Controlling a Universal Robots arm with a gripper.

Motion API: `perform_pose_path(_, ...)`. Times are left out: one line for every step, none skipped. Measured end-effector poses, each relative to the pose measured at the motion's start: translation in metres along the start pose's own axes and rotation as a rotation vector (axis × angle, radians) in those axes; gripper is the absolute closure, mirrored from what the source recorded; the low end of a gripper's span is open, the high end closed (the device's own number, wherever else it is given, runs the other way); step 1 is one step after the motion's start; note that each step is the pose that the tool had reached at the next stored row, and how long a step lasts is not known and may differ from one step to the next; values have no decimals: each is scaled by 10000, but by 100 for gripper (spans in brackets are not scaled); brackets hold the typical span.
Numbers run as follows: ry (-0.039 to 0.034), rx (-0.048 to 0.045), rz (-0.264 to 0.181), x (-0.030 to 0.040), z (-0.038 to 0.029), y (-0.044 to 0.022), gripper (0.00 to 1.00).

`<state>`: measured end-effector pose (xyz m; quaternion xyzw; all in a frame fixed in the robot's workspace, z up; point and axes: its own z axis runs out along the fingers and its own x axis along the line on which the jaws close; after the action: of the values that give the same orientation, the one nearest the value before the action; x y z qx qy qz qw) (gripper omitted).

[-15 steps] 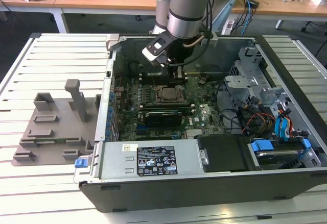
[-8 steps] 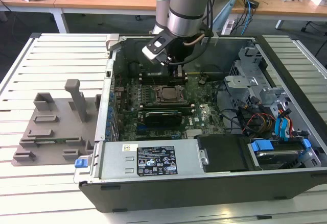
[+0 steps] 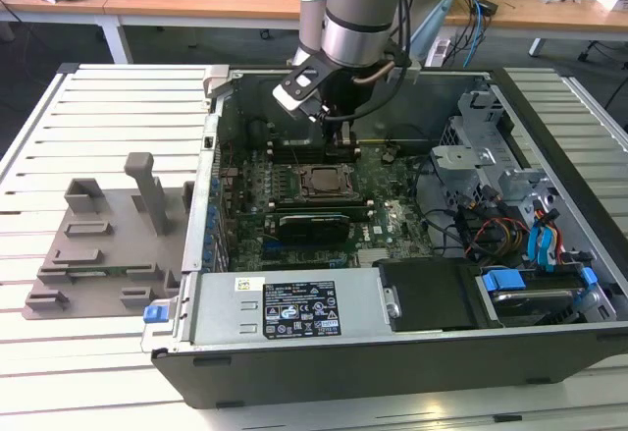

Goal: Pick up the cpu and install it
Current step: 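Close the cpu cover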

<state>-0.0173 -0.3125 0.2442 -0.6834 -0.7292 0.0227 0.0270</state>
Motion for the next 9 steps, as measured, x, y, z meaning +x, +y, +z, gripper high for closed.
perform_pose_path(0,0,1,0,-15,-1,89)
perform_pose_path(1,0,1,1,-42,-3,89)
perform_pose_path(1,0,0,1,-72,-5,89)
perform_pose_path(1,0,0,1,-89,-6,89)
perform_pose_path(0,0,0,1,-100,-7,89)
perform_pose_path(0,0,0,1,-109,-7,89)
perform_pose_path(2,-1,0,1,-110,-8,89)
perform_pose_path(4,-2,0,1,-111,-7,89)
perform_pose_path(1,0,0,1,-112,-8,89)
